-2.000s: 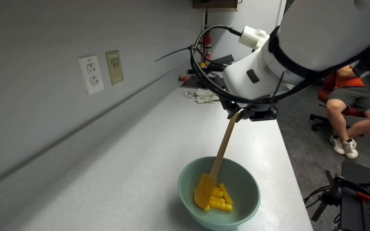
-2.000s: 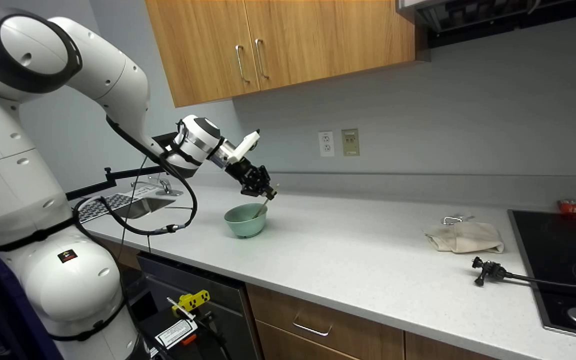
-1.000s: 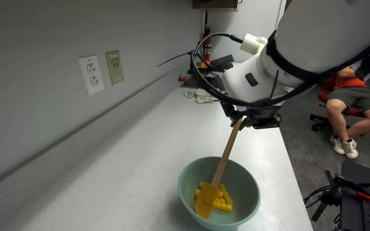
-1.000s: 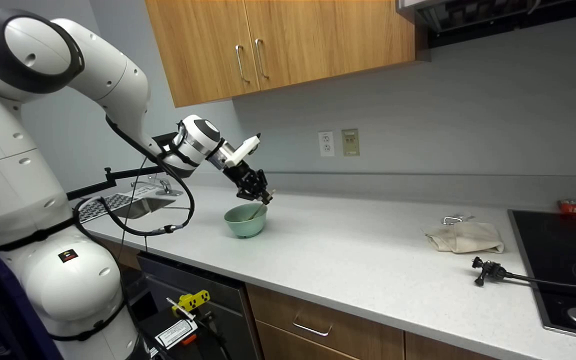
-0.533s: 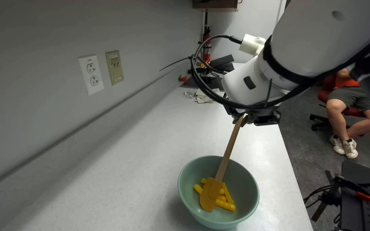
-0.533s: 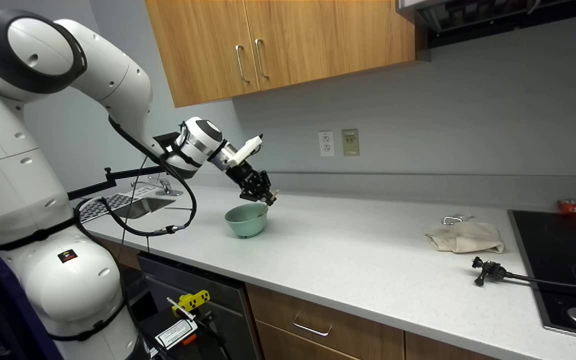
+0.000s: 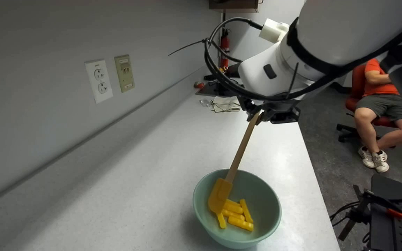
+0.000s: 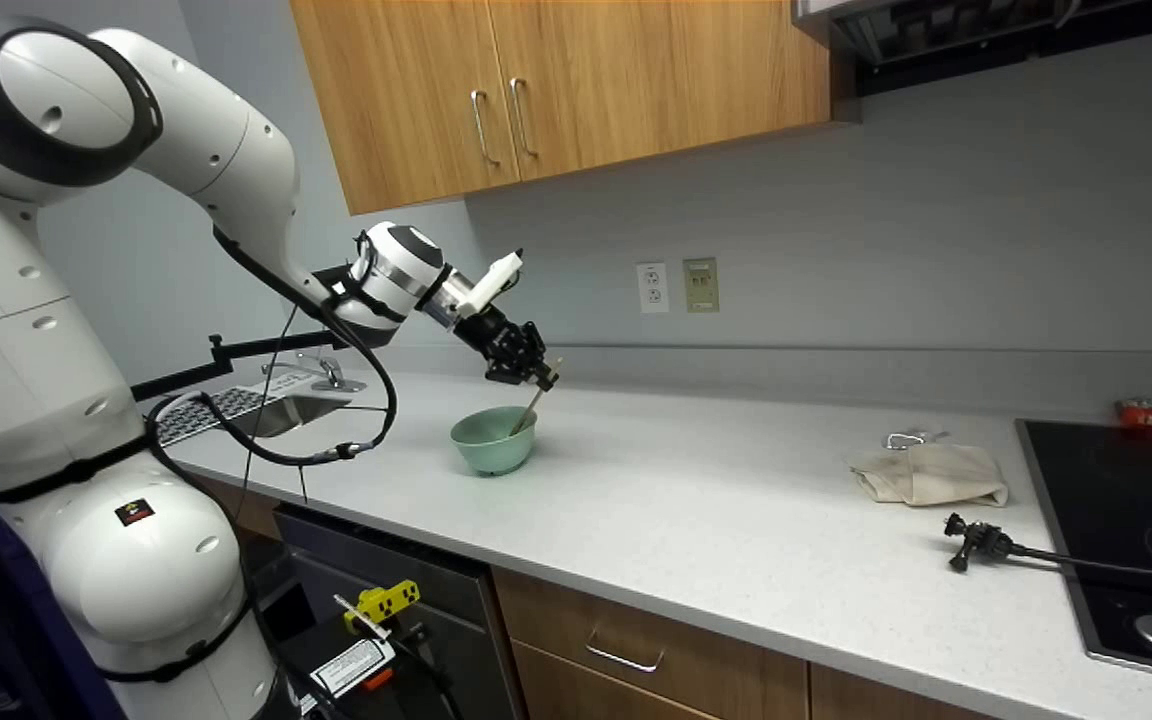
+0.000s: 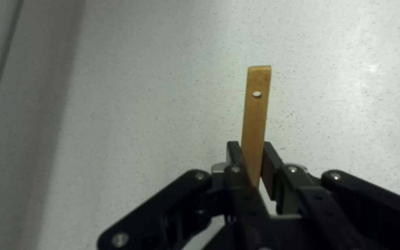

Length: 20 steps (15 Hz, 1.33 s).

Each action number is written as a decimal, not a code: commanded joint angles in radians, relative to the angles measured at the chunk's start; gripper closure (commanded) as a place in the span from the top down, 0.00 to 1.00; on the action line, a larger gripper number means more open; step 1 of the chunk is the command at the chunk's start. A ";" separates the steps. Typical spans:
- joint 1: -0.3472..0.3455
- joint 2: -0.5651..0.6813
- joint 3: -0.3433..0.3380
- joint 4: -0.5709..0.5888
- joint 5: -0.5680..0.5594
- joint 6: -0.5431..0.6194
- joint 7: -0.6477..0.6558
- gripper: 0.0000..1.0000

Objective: Use the spatula to stir the potato fries in the bowl

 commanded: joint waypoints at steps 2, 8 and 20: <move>0.005 -0.032 0.000 0.008 0.037 0.018 -0.023 0.04; 0.011 -0.005 0.007 0.004 0.133 0.007 -0.019 0.04; -0.003 0.029 0.010 -0.009 -0.092 0.016 0.014 0.04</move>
